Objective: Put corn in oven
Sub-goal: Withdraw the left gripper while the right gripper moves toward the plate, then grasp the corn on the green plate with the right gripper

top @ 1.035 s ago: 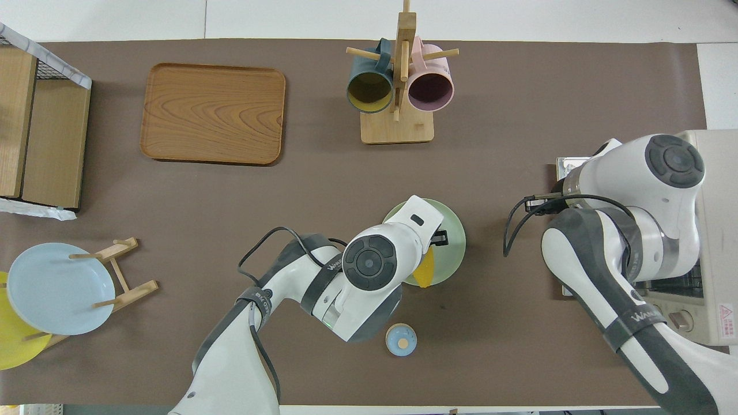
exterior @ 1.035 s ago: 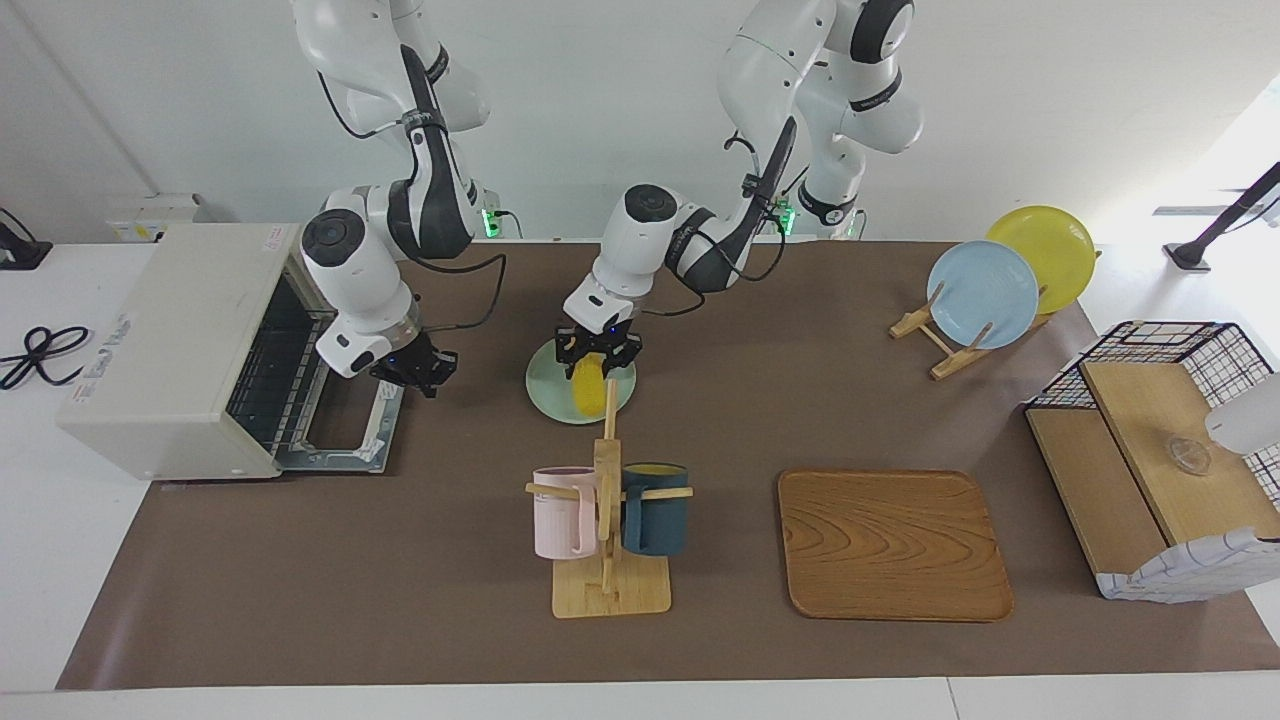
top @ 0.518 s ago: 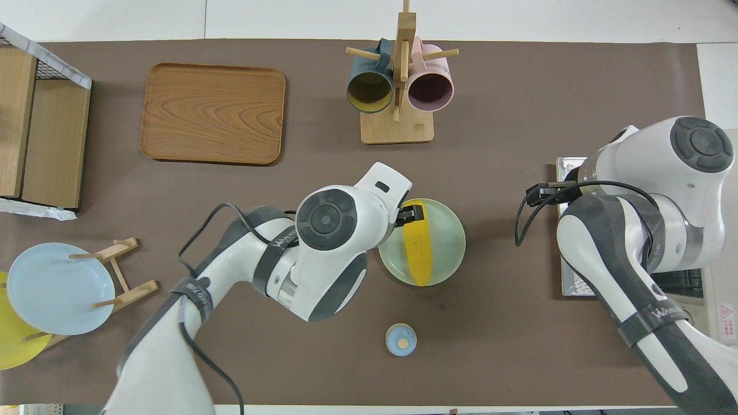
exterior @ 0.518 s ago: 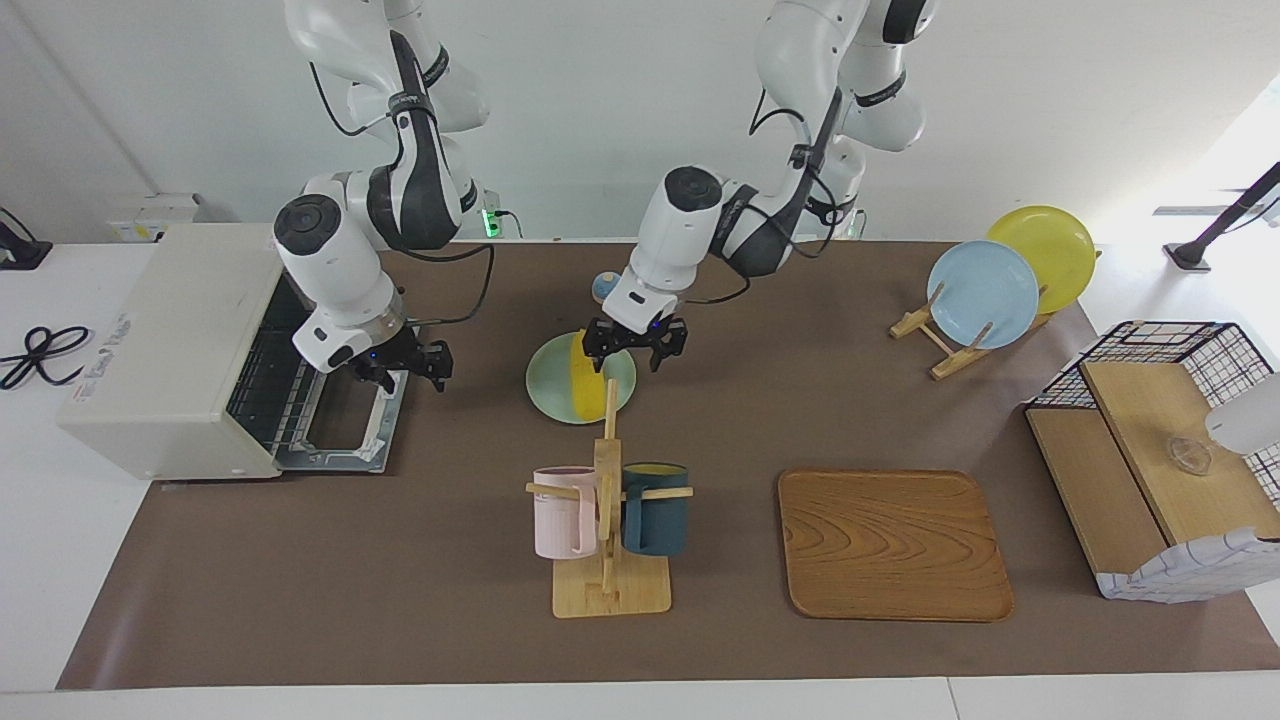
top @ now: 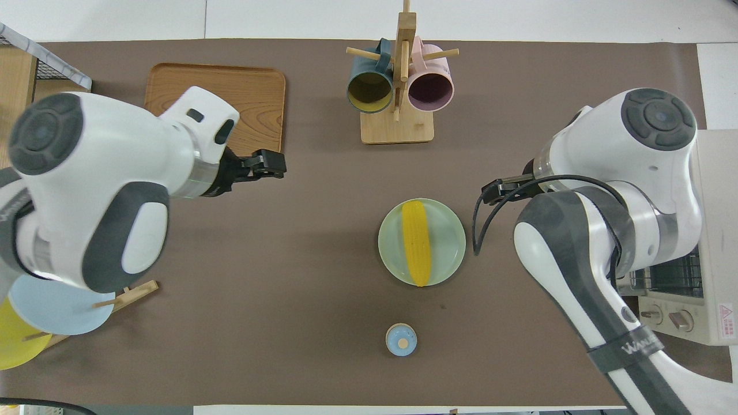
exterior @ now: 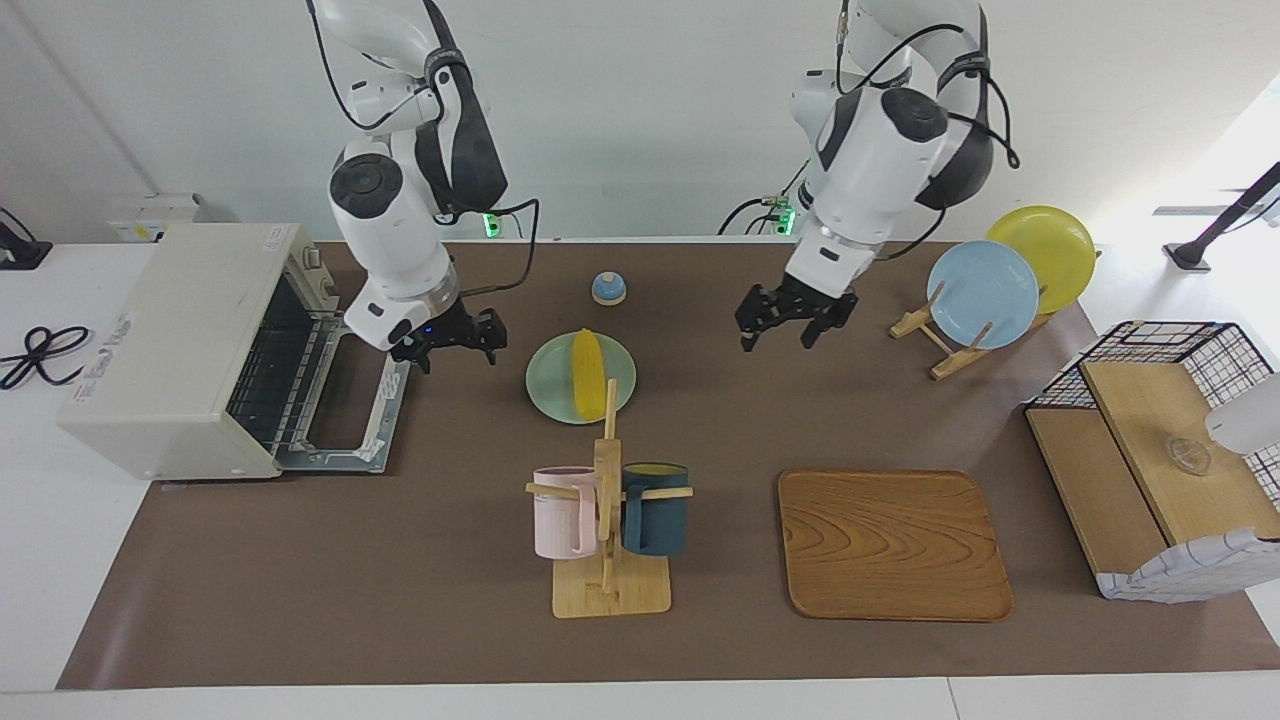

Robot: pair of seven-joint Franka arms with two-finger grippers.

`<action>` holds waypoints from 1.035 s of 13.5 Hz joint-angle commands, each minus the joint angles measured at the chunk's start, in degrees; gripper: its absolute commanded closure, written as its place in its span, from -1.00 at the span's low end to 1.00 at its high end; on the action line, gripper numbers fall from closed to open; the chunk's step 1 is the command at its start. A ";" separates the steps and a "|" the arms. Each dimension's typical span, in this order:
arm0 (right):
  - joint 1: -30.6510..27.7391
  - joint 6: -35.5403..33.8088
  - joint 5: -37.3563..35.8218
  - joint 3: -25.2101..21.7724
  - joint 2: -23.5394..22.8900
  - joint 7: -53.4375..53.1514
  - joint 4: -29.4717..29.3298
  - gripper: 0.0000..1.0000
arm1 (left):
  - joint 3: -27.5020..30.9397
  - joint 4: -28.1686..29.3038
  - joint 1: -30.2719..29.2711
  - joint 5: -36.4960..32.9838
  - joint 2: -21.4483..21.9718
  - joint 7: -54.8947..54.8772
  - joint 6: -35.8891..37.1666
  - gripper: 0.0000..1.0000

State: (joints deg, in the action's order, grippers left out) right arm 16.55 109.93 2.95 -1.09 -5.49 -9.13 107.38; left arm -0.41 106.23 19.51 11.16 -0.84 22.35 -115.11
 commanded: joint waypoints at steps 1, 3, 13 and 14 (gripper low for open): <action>5.40 -2.52 -2.15 -0.14 -2.95 -7.98 -5.59 -1.00 | -0.64 -5.13 -8.49 0.09 0.67 -10.01 8.29 -1.00; 10.40 -2.87 -2.68 -0.14 -4.17 -14.75 -7.26 -1.00 | -0.81 -8.40 -11.68 -5.25 -0.03 -14.86 12.35 -1.00; 25.55 3.53 -6.20 -0.06 -18.07 -34.47 -13.71 -1.00 | -0.64 -12.37 -19.07 -10.64 -0.39 -29.38 21.07 -1.00; 25.28 5.63 -6.20 -0.06 -17.72 -34.12 -11.51 -0.89 | -0.64 -12.45 -19.07 -10.64 -0.39 -29.38 20.72 -1.00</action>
State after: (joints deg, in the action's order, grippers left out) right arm 42.66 112.76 -2.59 -1.31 -24.84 -43.38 92.30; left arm -0.41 95.54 1.29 1.37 -0.24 -5.71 -95.14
